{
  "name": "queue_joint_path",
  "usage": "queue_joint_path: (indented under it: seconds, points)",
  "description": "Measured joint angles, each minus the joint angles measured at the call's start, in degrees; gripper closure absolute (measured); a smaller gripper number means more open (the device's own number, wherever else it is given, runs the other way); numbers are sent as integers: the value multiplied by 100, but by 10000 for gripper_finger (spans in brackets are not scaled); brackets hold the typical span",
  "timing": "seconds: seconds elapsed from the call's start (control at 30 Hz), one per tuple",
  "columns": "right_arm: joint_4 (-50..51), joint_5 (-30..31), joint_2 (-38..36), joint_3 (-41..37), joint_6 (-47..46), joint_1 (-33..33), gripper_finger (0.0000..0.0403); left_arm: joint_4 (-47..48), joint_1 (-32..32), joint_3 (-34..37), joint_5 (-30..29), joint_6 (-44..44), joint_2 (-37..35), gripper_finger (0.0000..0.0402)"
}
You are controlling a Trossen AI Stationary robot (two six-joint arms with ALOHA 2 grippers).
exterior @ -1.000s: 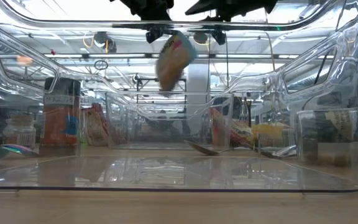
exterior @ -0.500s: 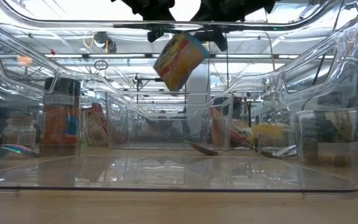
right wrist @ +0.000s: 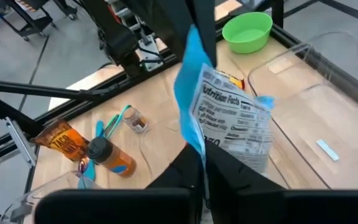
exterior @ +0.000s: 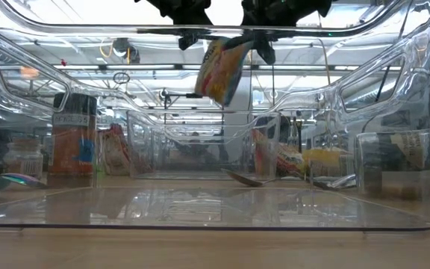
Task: Pick & Place Food Item
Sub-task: Put the blue noodle pack into the middle transparent bin
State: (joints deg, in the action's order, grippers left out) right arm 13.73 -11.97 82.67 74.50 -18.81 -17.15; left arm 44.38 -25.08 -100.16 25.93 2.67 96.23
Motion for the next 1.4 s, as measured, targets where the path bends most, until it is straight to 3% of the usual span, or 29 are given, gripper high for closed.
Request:
queue_joint_path:
  seconds: [0.23,0.33,0.5,0.83,1.1,1.4]
  points:
    - [-63,1,0,0,-168,-12,402,-15,-3,0,-95,-30,0,396]
    - [-227,1,0,0,-351,-13,402,-37,-20,0,-526,-168,0,380]
    - [-246,-9,0,0,-661,-43,402,-156,-136,0,-796,-291,0,335]
    - [-266,65,0,-14,-1214,-72,403,4,-719,0,-294,-708,-276,234]
    - [-760,923,2,-478,-2059,80,403,196,-1196,0,-2,-469,-1147,216]
    - [-1297,2115,2,-1012,-2990,530,403,525,-1192,-2,-44,-170,-1967,215]
